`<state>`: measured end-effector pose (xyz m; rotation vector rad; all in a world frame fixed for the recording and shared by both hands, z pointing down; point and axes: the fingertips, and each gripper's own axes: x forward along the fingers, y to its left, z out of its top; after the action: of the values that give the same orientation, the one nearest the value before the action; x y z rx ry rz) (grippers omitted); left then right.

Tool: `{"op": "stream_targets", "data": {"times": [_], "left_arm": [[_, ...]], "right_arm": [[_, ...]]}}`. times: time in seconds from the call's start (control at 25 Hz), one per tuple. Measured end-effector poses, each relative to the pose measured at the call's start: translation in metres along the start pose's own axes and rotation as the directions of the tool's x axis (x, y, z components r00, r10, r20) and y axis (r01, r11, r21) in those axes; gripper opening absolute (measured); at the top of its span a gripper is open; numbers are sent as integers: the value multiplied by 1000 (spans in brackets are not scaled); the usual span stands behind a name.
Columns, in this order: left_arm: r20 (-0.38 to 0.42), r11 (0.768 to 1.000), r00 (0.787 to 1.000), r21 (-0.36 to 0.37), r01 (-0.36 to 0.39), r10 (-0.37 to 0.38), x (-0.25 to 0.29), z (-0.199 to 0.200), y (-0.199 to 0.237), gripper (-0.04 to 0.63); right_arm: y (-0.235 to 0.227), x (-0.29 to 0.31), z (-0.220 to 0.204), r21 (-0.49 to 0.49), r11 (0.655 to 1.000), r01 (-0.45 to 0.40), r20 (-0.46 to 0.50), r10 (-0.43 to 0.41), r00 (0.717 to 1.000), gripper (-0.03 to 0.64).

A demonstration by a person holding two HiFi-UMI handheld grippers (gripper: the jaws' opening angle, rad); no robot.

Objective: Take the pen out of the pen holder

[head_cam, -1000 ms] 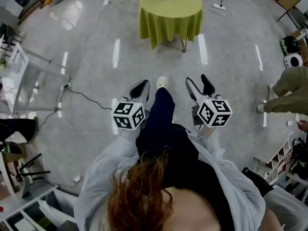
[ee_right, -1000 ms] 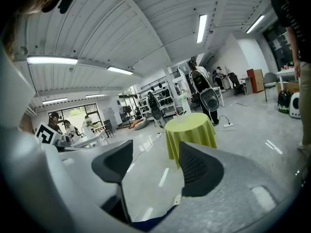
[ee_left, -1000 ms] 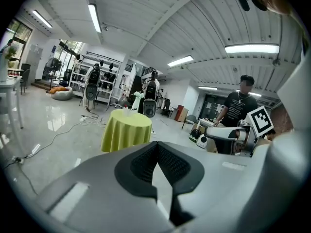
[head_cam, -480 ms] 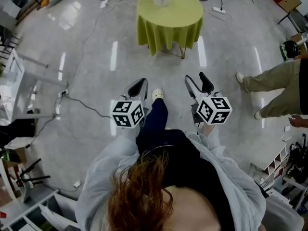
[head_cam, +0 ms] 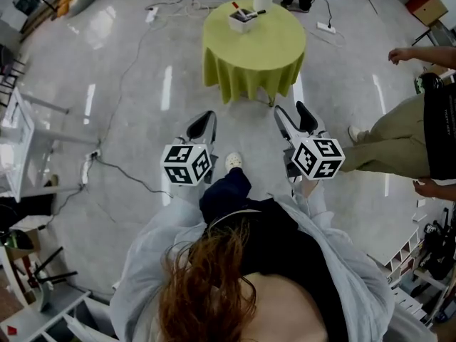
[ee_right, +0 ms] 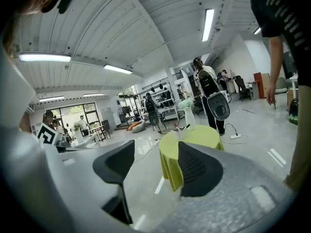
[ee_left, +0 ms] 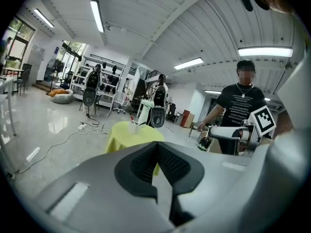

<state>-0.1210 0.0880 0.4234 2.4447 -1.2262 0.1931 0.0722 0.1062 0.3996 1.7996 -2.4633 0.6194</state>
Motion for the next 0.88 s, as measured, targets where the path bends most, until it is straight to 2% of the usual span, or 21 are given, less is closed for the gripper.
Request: {"op": "stream_targets", "data": {"times": [0.32, 0.52, 0.72, 0.88], "left_arm": [[31, 1000, 999, 5, 10, -10, 61, 49, 56, 14], [42, 1000, 999, -9, 7, -7, 79, 65, 82, 14], [22, 1000, 1000, -22, 12, -12, 85, 56, 89, 14], [2, 996, 1000, -82, -20, 20, 79, 36, 94, 14]], "right_arm": [[-8, 88, 38, -10, 1000, -15, 17, 15, 1000, 281], [-6, 120, 48, -19, 1000, -15, 15, 16, 1000, 284], [-10, 131, 47, -13, 1000, -5, 1, 5, 1000, 286], [-15, 130, 31, -15, 1000, -5, -57, 4, 998, 287]]}}
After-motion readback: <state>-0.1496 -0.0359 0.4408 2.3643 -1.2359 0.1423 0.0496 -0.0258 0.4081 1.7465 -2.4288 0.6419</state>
